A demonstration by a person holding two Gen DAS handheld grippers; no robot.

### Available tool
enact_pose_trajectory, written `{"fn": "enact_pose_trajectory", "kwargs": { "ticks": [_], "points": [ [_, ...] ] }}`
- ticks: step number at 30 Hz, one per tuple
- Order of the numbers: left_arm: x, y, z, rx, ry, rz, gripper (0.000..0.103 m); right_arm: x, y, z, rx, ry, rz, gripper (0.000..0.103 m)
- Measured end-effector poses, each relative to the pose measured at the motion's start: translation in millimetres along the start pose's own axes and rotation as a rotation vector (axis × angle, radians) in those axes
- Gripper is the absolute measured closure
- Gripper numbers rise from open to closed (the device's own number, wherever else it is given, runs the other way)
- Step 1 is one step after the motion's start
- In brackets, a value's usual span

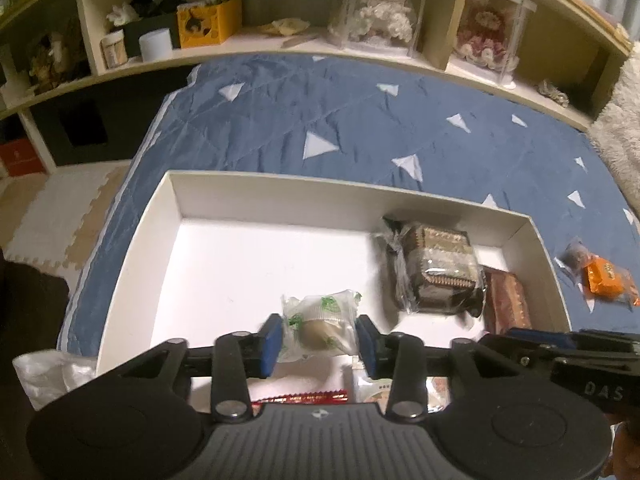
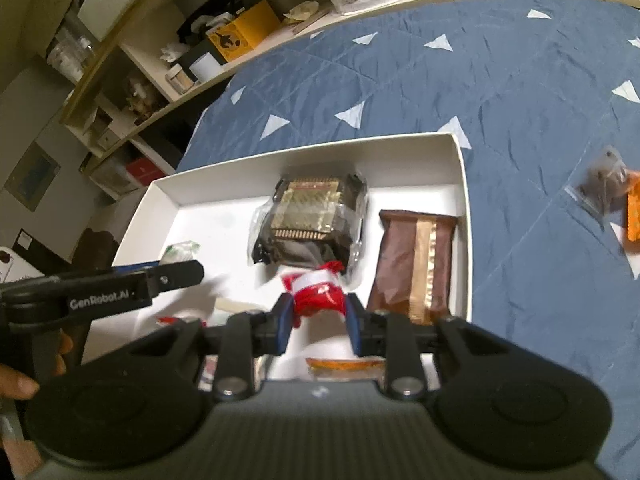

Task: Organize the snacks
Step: 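Open both tools to drop the red candy and round cookie into the tray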

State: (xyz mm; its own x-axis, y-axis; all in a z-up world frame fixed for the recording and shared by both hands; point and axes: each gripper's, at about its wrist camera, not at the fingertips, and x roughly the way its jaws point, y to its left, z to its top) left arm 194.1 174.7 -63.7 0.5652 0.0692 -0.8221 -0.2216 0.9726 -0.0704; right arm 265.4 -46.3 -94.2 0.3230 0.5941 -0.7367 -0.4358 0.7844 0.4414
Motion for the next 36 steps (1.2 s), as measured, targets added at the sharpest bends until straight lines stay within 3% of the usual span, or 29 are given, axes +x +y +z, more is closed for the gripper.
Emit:
{"fn": "enact_pose_trajectory", "kwargs": {
  "ticks": [3, 6, 29, 34, 36],
  "points": [
    [-2, 1, -1, -0.005, 0.005, 0.008, 0.039, 0, 2, -1, -0.013, -0.001, -0.043, 0.046],
    [-6, 4, -2, -0.020, 0.005, 0.007, 0.028, -2, 1, -2, -0.006, 0.009, -0.041, 0.046],
    [-27, -3, -15, 0.024, 0.026, 0.017, 0.015, -29, 17, -9, -0.077, 0.011, -0.072, 0.044],
    [-36, -6, -17, 0.037, 0.008, 0.021, 0.009, -37, 21, -13, -0.105, 0.002, -0.094, 0.037],
    [-39, -7, -19, 0.039, 0.008, 0.025, 0.006, -40, 22, -15, -0.102, -0.004, -0.101, 0.026]
  ]
}}
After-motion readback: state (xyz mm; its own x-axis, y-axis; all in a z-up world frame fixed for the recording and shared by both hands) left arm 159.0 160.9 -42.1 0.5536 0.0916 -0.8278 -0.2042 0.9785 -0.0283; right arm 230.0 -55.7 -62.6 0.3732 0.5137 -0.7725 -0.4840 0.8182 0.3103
